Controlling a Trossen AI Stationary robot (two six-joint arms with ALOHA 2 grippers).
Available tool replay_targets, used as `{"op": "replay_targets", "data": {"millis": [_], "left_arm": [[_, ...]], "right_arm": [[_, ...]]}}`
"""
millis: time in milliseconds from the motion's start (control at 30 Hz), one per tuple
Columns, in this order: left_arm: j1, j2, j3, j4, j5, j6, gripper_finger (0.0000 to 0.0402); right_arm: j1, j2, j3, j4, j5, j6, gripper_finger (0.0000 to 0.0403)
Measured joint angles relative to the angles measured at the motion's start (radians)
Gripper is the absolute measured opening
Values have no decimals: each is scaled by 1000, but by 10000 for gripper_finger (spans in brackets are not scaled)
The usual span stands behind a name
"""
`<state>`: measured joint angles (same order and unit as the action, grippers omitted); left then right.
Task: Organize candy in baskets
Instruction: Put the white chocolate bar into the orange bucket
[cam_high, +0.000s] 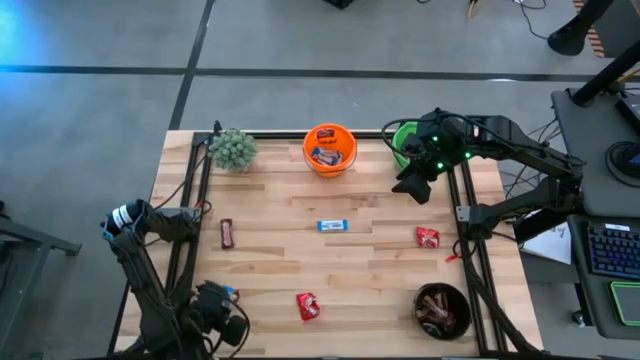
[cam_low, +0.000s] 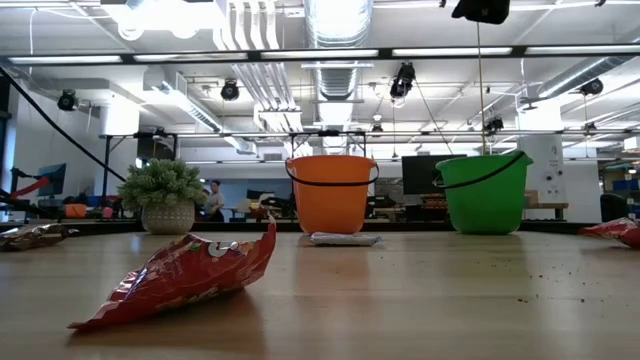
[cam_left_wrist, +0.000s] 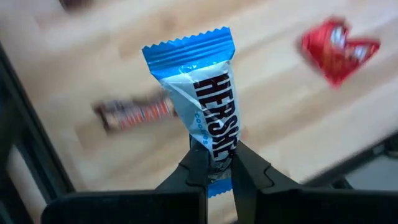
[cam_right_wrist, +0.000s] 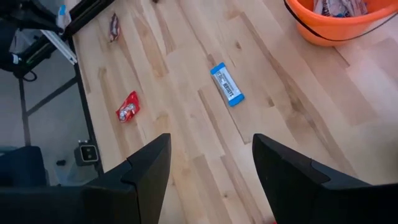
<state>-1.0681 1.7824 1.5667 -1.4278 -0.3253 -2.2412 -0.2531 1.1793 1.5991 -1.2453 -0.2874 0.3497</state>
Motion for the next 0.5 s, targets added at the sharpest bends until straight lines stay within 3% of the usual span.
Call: {"op": "replay_targets", "data": {"millis": [167,500], "left_arm": [[20,-1,46,-143,-105,42,10],[169,-47,41,-143,-368,342,10]], "right_arm": [[0,3,0,1,0,20,216],[-1,30,0,-9,80,83,216]]}}
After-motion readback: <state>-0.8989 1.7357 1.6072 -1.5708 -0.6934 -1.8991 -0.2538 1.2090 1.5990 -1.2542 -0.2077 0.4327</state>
